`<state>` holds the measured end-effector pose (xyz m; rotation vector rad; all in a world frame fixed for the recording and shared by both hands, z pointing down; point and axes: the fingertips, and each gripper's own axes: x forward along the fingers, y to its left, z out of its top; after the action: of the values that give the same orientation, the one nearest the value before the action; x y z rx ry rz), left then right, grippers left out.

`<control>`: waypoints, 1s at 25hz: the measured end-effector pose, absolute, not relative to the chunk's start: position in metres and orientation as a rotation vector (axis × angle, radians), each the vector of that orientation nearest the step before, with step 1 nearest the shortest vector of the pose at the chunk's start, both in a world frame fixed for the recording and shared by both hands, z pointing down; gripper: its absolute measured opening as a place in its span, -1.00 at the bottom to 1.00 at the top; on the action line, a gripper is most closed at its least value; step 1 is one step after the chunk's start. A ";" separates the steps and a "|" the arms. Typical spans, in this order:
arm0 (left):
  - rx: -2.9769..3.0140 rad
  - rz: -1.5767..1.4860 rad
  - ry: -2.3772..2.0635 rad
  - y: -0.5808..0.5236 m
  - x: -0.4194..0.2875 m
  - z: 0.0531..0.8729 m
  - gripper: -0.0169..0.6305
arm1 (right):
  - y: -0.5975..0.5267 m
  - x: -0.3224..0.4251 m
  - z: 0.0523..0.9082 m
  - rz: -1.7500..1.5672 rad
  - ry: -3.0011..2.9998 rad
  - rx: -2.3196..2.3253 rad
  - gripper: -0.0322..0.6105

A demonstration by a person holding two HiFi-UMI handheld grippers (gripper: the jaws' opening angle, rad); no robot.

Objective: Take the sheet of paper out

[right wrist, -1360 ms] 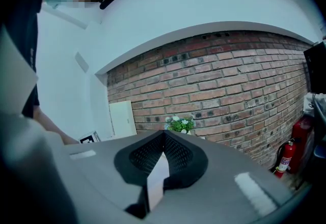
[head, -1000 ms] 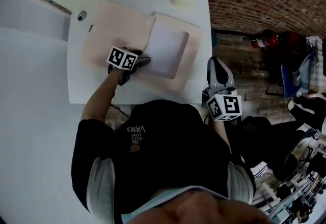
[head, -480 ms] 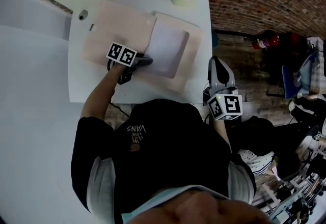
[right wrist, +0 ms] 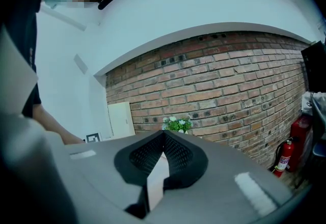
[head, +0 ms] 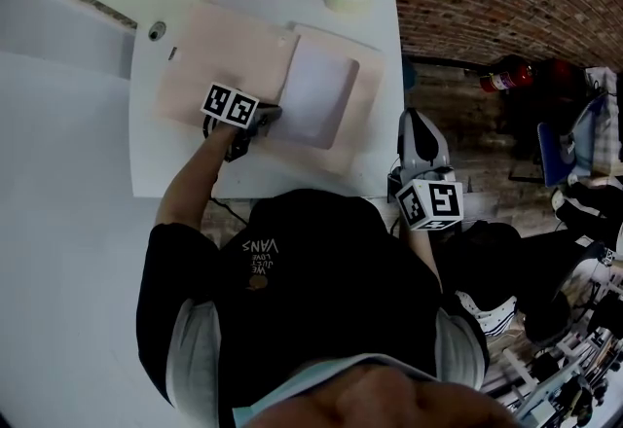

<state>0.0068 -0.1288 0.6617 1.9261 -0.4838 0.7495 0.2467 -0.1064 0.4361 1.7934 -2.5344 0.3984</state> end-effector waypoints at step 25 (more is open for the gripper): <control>1.944 0.738 -0.579 -0.146 -0.054 0.648 -0.95 | -0.100 0.197 0.437 0.421 -2.528 1.806 -0.90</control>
<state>-0.0537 -0.1456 0.6476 1.9442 -0.5788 0.7384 0.1969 -0.1000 0.4372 1.8056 -2.5281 0.4215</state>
